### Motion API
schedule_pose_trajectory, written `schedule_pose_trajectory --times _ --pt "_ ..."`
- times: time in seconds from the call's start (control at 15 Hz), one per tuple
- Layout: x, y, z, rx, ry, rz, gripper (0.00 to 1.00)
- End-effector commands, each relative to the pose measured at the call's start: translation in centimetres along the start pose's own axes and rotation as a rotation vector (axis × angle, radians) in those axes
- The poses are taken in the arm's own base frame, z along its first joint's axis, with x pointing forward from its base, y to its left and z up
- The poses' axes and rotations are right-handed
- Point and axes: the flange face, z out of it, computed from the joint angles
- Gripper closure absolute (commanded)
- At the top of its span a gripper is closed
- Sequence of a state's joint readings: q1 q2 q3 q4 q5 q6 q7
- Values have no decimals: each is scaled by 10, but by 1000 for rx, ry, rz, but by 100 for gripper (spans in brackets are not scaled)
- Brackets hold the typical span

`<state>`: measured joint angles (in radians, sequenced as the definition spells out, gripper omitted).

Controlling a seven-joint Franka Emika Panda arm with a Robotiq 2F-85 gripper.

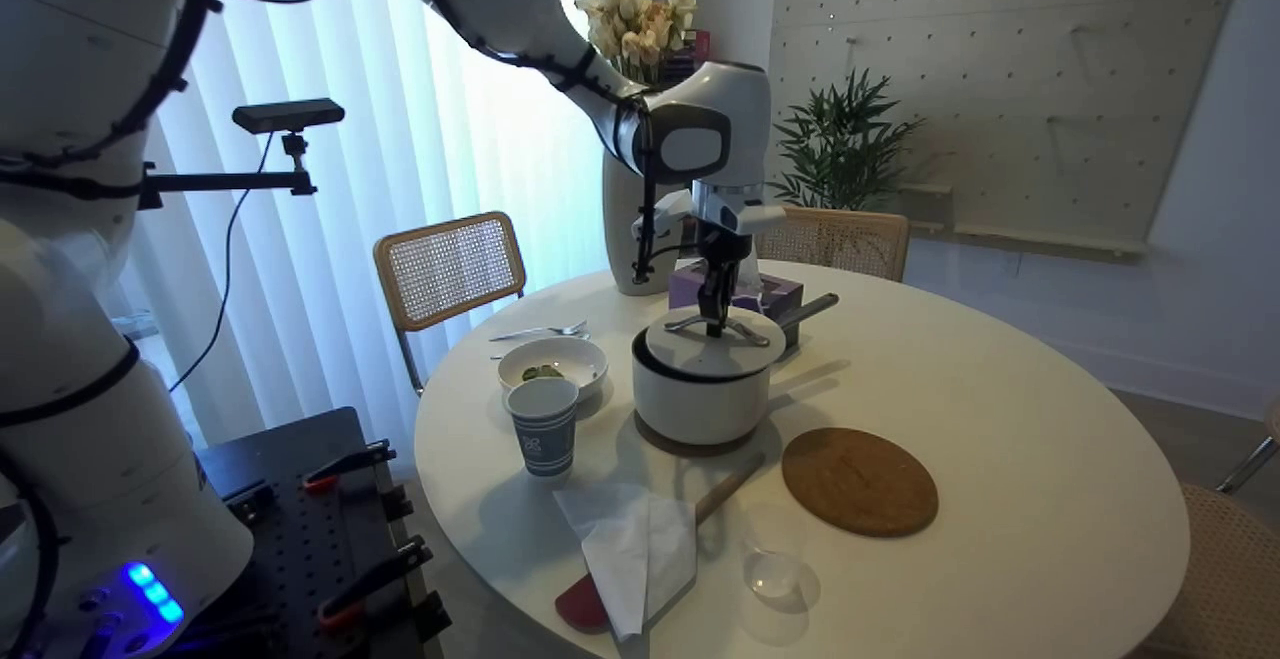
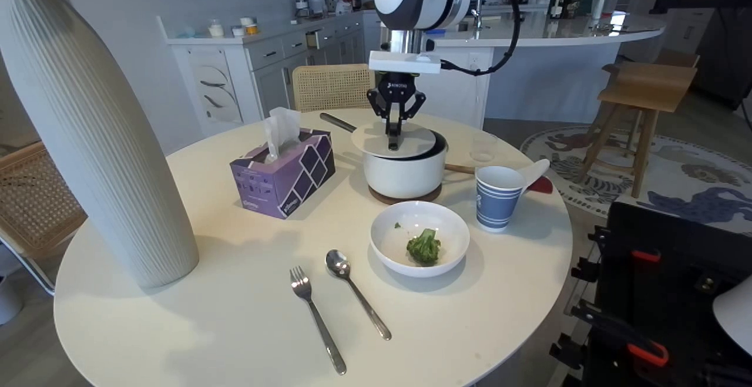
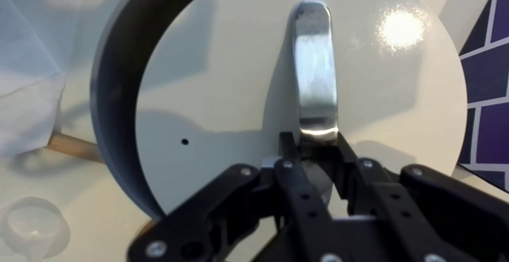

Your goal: Pick up the white lid and place it on top of the white pot.

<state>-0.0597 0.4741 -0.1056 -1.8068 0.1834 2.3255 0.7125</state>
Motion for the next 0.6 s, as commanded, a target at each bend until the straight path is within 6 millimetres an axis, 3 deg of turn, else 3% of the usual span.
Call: schedule_pose_trajectory --times 0.0,0.53 --pt "1 -6 -7 -9 -18 -8 94" --pt "-4 4 -10 -57 -64 -39 94"
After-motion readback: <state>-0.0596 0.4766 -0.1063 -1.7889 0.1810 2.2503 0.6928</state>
